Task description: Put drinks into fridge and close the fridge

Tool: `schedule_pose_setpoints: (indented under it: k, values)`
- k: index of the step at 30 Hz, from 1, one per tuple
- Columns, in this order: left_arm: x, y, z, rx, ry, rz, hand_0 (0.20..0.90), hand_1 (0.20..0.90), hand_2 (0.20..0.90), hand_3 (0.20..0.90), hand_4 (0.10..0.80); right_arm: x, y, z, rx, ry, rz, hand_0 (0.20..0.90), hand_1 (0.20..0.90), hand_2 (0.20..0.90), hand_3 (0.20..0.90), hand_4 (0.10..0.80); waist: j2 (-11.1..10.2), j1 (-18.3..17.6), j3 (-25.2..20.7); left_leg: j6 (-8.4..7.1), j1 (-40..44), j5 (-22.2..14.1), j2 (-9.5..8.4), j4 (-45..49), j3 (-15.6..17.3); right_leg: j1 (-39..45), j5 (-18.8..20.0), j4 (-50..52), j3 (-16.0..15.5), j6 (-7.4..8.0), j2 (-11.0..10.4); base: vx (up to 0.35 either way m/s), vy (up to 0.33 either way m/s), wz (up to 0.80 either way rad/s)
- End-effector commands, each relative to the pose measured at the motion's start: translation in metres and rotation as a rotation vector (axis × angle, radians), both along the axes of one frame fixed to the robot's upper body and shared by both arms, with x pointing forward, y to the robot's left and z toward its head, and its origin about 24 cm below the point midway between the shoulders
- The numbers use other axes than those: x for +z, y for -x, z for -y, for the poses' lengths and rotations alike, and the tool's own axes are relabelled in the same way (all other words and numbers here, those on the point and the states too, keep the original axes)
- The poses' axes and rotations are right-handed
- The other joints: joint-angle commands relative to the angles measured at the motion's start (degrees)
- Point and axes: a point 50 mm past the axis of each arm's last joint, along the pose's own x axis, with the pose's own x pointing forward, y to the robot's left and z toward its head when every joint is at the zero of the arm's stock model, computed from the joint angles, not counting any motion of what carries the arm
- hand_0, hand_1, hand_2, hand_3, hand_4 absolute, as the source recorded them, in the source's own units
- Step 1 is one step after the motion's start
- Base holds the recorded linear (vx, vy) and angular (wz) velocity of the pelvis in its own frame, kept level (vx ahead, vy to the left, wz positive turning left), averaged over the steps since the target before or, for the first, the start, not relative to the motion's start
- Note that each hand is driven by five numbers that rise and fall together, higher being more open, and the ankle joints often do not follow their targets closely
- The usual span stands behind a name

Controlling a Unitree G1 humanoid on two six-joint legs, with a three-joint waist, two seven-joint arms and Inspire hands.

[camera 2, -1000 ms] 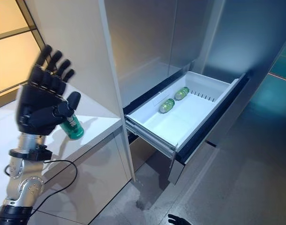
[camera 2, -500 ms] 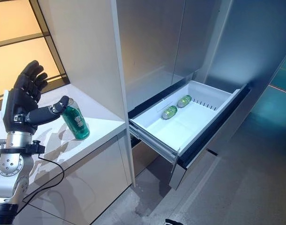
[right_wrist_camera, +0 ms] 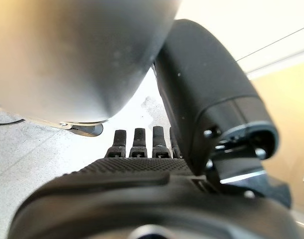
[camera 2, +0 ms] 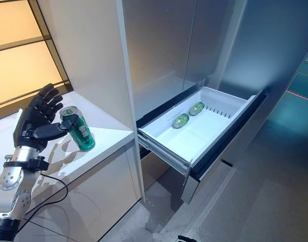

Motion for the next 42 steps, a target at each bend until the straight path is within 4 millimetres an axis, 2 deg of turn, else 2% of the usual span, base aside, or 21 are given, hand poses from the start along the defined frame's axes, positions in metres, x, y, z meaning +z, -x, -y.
schedule_pose_setpoints:
  k: [1,18,37,42]
  values:
    - [0.079,-0.019,-0.009,-0.023,-0.024,0.297,0.900,0.900,0.900,0.900,0.800,0.002,-0.011,0.002,0.016,0.000,0.012,0.900,0.900,0.900,0.900,0.800,0.50,-1.11,-0.09,0.66,0.89,-5.77,-2.78,0.93,0.39,-1.81,-5.80,5.20,-0.86,1.13,2.40,0.000,0.000,0.00]
    - [0.077,-0.027,-0.026,0.004,-0.004,0.228,0.900,0.900,0.900,0.900,0.800,0.003,-0.011,0.005,0.003,0.002,0.010,0.900,0.900,0.900,0.900,0.800,0.92,-2.15,-0.07,0.73,1.21,-5.90,-2.75,0.92,1.07,-1.85,-5.79,5.30,0.01,1.35,2.45,0.000,0.000,0.00]
    - [0.082,-0.036,-0.030,0.000,-0.002,0.195,0.900,0.900,0.900,0.900,0.800,0.003,-0.008,0.009,-0.029,0.011,0.006,0.900,0.900,0.900,0.900,0.800,1.30,-3.79,-0.31,0.91,1.47,-6.10,-2.68,1.16,2.31,-2.24,-5.55,5.48,1.79,1.53,2.75,0.007,0.001,-0.05]
    - [0.078,-0.037,-0.030,0.002,-0.001,0.178,0.900,0.900,0.900,0.900,0.800,0.002,-0.008,0.009,-0.035,0.013,0.004,0.900,0.900,0.900,0.900,0.800,1.30,-4.10,-0.20,1.07,1.37,-6.33,-2.76,1.58,2.61,-2.37,-5.48,5.61,2.19,1.58,2.73,0.014,0.004,-0.04]
